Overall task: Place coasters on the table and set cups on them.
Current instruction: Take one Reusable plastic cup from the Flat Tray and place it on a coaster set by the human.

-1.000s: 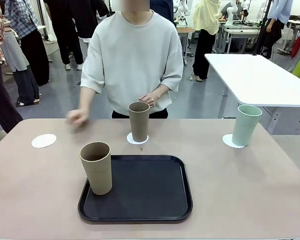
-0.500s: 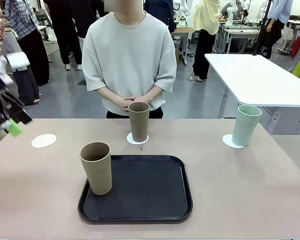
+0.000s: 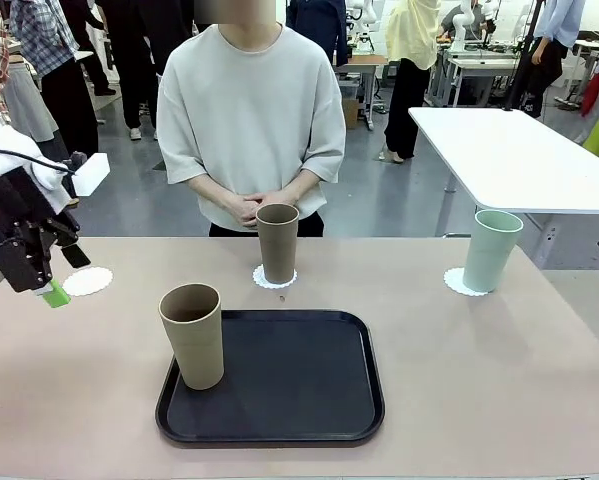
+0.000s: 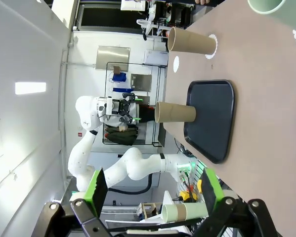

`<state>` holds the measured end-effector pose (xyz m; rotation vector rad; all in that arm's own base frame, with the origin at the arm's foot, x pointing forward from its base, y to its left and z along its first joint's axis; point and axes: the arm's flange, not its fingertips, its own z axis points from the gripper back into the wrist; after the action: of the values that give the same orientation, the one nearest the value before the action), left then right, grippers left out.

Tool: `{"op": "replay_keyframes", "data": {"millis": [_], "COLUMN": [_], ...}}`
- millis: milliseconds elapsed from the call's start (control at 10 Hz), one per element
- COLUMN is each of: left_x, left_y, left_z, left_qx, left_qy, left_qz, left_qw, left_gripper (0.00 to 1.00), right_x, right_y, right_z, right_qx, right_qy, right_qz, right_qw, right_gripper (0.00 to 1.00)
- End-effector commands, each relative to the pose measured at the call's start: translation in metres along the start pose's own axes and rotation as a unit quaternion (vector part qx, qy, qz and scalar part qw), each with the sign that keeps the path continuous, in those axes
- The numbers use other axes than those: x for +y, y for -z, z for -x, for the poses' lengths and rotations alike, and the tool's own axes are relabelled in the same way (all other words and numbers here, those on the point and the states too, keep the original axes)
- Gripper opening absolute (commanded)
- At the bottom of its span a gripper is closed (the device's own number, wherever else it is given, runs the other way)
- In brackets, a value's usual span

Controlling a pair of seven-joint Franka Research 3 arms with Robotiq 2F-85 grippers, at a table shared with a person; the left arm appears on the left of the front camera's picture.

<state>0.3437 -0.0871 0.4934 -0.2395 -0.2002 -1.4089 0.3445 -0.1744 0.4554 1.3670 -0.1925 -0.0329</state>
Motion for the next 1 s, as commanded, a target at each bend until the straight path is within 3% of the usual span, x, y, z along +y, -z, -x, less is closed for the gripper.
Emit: {"op": "replay_keyframes", "data": {"millis": [0, 300, 400, 600, 900], "left_x": [0.002, -0.001, 0.009, 0.018, 0.029], "left_y": [0.0, 0.004, 0.012, 0.03, 0.069], "left_z": [0.005, 0.005, 0.027, 0.064, 0.096], "left_qx": [0.01, -0.001, -0.096, -0.268, -0.372], "left_qy": [-0.006, -0.003, 0.024, 0.061, 0.059], "left_qz": [0.038, 0.024, 0.04, 0.02, -0.029], "left_qw": [0.999, 1.0, 0.994, 0.961, 0.926], "left_gripper": [1.0, 1.0, 1.0, 1.0, 1.0], "right_x": [0.001, 0.001, 0.001, 0.001, 0.001], "right_y": [-0.002, -0.002, -0.002, -0.002, -0.002], "right_z": [-0.001, -0.001, -0.001, -0.001, -0.001], "right_qx": [0.002, 0.002, 0.002, 0.002, 0.002], "right_qy": [-0.004, -0.004, -0.004, -0.004, -0.004], "right_qz": [-0.004, -0.004, -0.004, -0.004, -0.004], "right_qw": [1.0, 1.0, 1.0, 1.0, 1.0], "right_gripper": [1.0, 1.0, 1.0, 1.0, 1.0]}}
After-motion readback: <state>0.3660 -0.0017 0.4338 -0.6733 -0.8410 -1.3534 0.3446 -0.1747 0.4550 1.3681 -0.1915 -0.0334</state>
